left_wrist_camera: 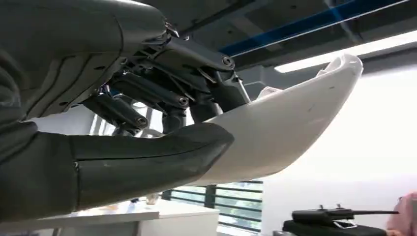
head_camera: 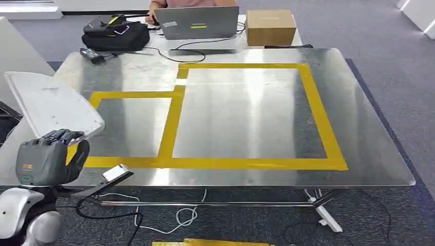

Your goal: Take the parts from the cabinet and place them on the table.

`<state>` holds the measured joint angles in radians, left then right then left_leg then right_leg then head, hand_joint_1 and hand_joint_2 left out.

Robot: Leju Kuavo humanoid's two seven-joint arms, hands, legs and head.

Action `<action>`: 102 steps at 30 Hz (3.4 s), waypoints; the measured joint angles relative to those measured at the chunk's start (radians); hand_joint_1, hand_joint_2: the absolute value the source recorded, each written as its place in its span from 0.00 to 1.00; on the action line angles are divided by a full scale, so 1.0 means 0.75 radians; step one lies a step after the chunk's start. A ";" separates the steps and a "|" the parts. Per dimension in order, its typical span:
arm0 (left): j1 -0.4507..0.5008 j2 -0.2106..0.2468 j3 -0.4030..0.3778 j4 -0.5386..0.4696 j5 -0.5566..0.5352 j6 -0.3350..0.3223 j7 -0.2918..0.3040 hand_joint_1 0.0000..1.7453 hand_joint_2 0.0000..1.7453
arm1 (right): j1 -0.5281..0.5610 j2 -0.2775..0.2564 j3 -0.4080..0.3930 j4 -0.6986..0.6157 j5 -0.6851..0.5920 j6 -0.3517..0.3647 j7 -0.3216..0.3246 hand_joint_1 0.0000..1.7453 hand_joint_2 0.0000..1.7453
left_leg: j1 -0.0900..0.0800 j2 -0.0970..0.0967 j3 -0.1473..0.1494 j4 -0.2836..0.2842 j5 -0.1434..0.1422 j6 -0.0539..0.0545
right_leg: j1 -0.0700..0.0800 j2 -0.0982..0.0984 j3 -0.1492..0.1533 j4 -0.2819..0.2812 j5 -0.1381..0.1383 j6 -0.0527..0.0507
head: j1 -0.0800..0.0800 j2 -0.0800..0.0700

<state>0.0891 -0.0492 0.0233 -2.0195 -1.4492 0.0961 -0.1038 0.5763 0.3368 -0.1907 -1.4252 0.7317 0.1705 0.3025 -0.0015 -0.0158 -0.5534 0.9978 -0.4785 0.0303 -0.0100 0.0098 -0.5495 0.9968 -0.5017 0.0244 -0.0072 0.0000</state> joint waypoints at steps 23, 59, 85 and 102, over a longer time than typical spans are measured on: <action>-0.040 0.023 -0.111 0.067 0.021 -0.063 -0.020 1.00 1.00 | -0.015 -0.001 -0.017 0.010 -0.003 0.013 -0.044 0.00 0.00 | 0.001 0.000 0.003 -0.012 0.001 -0.047 | 0.000 -0.002 0.003 -0.001 -0.005 -0.013 | 0.002 0.000; -0.129 0.011 -0.177 0.507 -0.145 -0.107 0.092 1.00 1.00 | -0.070 -0.001 -0.058 0.102 0.012 0.048 -0.109 0.00 0.00 | 0.000 0.000 0.003 -0.011 0.001 -0.046 | -0.001 -0.002 0.003 -0.001 -0.004 -0.012 | 0.002 0.000; -0.120 0.061 -0.187 0.631 -0.159 -0.072 0.151 1.00 1.00 | -0.095 -0.001 -0.090 0.145 0.045 0.056 -0.139 0.00 0.00 | 0.000 0.000 0.003 -0.011 0.001 -0.046 | -0.001 -0.002 0.003 -0.001 -0.004 -0.012 | 0.002 0.000; -0.205 0.043 -0.286 0.635 -0.159 -0.052 0.071 1.00 1.00 | -0.127 -0.001 -0.107 0.201 0.101 0.076 -0.194 0.00 0.00 | 0.000 0.000 0.003 -0.011 0.001 -0.046 | -0.001 -0.001 0.003 -0.001 -0.004 -0.012 | 0.002 0.000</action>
<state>-0.0648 -0.0168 -0.1915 -1.5434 -1.5682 0.0572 -0.0507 0.4811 0.3365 -0.2708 -1.2745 0.8076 0.2277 0.1568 -0.0017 -0.0158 -0.5514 0.9897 -0.4780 -0.0042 -0.0106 0.0087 -0.5474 0.9957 -0.5048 0.0157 -0.0061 0.0000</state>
